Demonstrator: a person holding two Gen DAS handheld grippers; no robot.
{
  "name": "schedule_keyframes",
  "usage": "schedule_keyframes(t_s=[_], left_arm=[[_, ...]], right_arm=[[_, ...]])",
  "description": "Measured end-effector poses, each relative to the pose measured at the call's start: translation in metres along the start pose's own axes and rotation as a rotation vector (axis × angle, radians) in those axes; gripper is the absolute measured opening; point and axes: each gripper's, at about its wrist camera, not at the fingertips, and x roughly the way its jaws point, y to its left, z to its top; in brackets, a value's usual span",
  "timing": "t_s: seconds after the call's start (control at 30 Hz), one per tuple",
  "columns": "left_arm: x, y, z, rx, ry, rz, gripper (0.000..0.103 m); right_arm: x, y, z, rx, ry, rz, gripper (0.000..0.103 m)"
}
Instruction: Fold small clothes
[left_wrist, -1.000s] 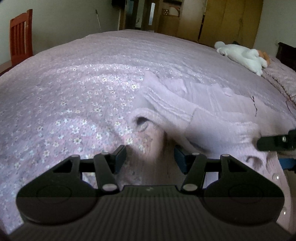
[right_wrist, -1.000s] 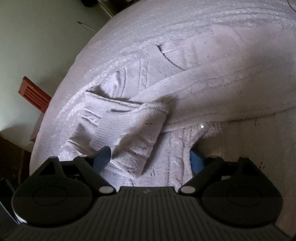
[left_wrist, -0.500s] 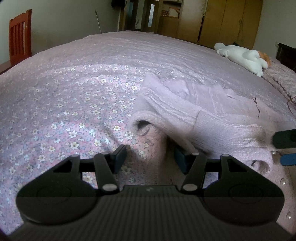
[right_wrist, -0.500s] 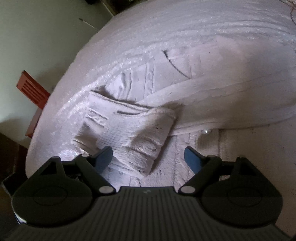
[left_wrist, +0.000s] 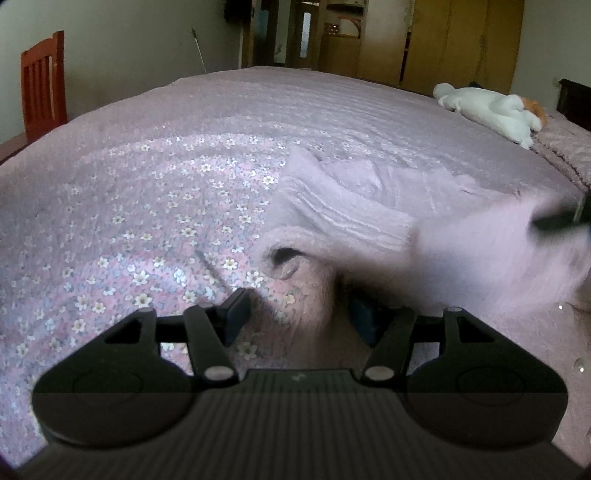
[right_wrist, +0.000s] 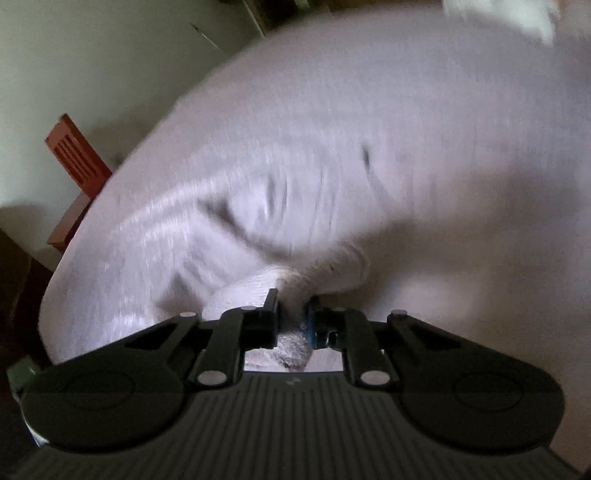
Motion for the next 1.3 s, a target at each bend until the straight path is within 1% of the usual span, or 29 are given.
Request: schedule_keyframes(t_s=[0.03, 0.13, 0.17, 0.2, 0.3, 0.37, 0.47, 0.53, 0.6, 0.67, 0.73, 0.77, 0.8, 0.83, 0.9, 1.0, 1.1, 1.17, 1.23, 1.3], left_arm=[[0.001, 0.0, 0.0, 0.001, -0.001, 0.004, 0.062], [0.003, 0.001, 0.001, 0.0, -0.002, 0.008, 0.062], [0.003, 0.002, 0.001, 0.0, -0.002, 0.007, 0.062], [0.003, 0.002, 0.0, 0.005, -0.003, 0.005, 0.065], [0.004, 0.001, -0.002, 0.027, -0.01, 0.01, 0.065], [0.005, -0.001, -0.002, 0.039, -0.011, 0.017, 0.065], [0.005, -0.001, -0.003, 0.043, -0.011, 0.018, 0.065], [0.006, -0.001, -0.003, 0.044, -0.01, 0.018, 0.065], [0.006, -0.001, -0.004, 0.049, -0.01, 0.019, 0.065], [0.006, -0.002, -0.005, 0.052, -0.011, 0.019, 0.065], [0.007, -0.002, -0.005, 0.056, -0.013, 0.021, 0.066], [0.006, -0.003, -0.005, 0.057, -0.013, 0.022, 0.066], [0.006, -0.003, -0.005, 0.057, -0.014, 0.024, 0.066], [0.006, -0.004, -0.005, 0.057, -0.014, 0.026, 0.066], [0.006, -0.005, -0.005, 0.058, -0.014, 0.029, 0.067], [0.006, -0.006, -0.003, 0.057, -0.008, 0.035, 0.067], [0.002, -0.006, 0.0, 0.055, 0.0, 0.036, 0.067], [-0.002, -0.007, 0.0, 0.062, 0.001, 0.032, 0.067], [-0.011, -0.007, -0.001, 0.088, -0.018, 0.026, 0.067], [-0.017, -0.01, -0.002, 0.121, -0.044, 0.019, 0.067]], right_arm=[[-0.008, 0.001, 0.008, -0.031, -0.03, -0.014, 0.015], [-0.03, -0.001, 0.027, -0.108, -0.12, -0.09, 0.015], [-0.034, -0.005, 0.029, -0.124, -0.139, -0.121, 0.015], [-0.036, -0.011, 0.029, -0.133, -0.149, -0.148, 0.015], [-0.026, -0.038, 0.019, -0.124, -0.132, -0.217, 0.015], [-0.01, -0.056, 0.008, -0.103, -0.097, -0.244, 0.015], [0.014, -0.087, -0.009, -0.03, -0.027, -0.267, 0.016], [0.023, -0.104, -0.019, 0.016, 0.005, -0.259, 0.025], [0.018, -0.111, -0.023, 0.037, -0.011, -0.254, 0.048], [0.012, -0.107, -0.022, 0.013, -0.016, -0.283, 0.057], [0.0, -0.095, -0.019, -0.039, -0.048, -0.297, 0.06], [-0.007, -0.092, -0.017, -0.066, -0.067, -0.297, 0.063], [-0.011, -0.085, -0.016, -0.098, -0.089, -0.294, 0.068], [-0.012, -0.074, -0.015, -0.134, -0.109, -0.283, 0.07], [-0.009, -0.059, -0.014, -0.195, -0.121, -0.251, 0.075], [0.012, -0.039, -0.015, -0.266, -0.092, -0.229, 0.075], [0.042, -0.031, -0.018, -0.293, -0.052, -0.25, 0.075], [0.058, -0.031, -0.019, -0.286, -0.042, -0.269, 0.074], [0.068, -0.033, -0.021, -0.279, -0.067, -0.297, 0.061], [0.069, -0.036, -0.02, -0.281, -0.086, -0.323, 0.027]])
